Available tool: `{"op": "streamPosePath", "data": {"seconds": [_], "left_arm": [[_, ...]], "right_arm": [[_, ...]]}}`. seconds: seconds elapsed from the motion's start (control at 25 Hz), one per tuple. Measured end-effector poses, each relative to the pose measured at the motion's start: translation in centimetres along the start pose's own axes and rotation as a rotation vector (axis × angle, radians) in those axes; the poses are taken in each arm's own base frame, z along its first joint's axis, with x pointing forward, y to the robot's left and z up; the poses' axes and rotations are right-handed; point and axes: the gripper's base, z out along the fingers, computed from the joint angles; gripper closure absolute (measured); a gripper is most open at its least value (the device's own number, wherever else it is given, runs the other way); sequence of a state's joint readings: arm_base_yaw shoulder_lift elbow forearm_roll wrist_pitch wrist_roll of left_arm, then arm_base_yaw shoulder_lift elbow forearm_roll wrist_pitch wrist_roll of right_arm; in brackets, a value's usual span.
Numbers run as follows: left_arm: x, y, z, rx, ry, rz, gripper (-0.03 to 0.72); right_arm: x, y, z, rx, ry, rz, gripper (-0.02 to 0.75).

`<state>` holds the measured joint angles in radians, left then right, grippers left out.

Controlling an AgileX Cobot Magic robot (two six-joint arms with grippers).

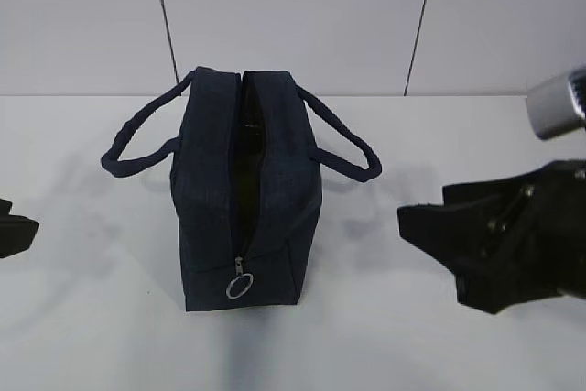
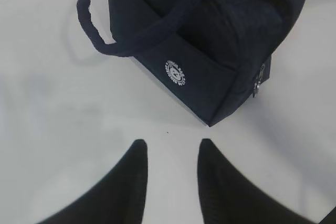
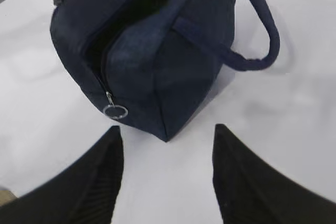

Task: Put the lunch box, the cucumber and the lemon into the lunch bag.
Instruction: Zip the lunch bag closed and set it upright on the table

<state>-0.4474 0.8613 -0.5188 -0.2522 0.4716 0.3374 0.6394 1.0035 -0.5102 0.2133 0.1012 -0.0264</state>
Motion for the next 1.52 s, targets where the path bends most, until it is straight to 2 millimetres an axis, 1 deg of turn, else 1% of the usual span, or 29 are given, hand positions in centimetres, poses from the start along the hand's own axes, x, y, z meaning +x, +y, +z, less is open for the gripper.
{"op": "streamPosePath", "data": {"seconds": [0.12,0.2,0.36,0.48,0.6,0.76,0.84,1.04,1.16,1.36,1.52], "left_arm": [[0.3,0.1,0.8,0.0,0.029,-0.005,0.438],[0.3,0.1,1.2,-0.001,0.036,-0.007,0.437],[-0.2,0.3,1.2,-0.021,-0.021,-0.007,0.437],[-0.5,0.5,1.2,-0.033,-0.053,-0.007,0.437],[-0.6,0.5,1.2,-0.037,-0.064,-0.009,0.437],[-0.6,0.5,1.2,-0.037,-0.066,-0.008,0.436],[-0.6,0.5,1.2,-0.037,-0.066,-0.008,0.436],[-0.6,0.5,1.2,-0.037,-0.066,-0.008,0.436],[-0.6,0.5,1.2,-0.037,-0.066,-0.008,0.436],[-0.6,0.5,1.2,-0.037,-0.066,-0.008,0.436],[-0.6,0.5,1.2,-0.037,-0.066,-0.008,0.436]], "right_arm": [[1.8,-0.4,0.2,0.013,0.021,-0.002,0.338],[2.1,-0.5,0.2,0.017,0.018,-0.048,0.338],[2.3,-0.6,0.7,0.022,0.009,-0.154,0.338],[3.0,-0.8,1.4,0.025,0.02,-0.178,0.338],[3.5,-0.4,2.2,0.003,0.034,-0.196,0.338],[4.3,1.5,3.9,-0.074,0.034,-0.181,0.338],[5.0,1.9,5.0,-0.091,0.051,-0.159,0.338],[6.6,2.0,7.7,-0.089,0.07,-0.09,0.338],[7.1,2.1,8.8,-0.1,0.061,-0.072,0.338],[8.1,2.9,10.3,-0.214,0.011,-0.118,0.338],[9.1,3.2,11.6,-0.262,-0.004,-0.093,0.338]]}}
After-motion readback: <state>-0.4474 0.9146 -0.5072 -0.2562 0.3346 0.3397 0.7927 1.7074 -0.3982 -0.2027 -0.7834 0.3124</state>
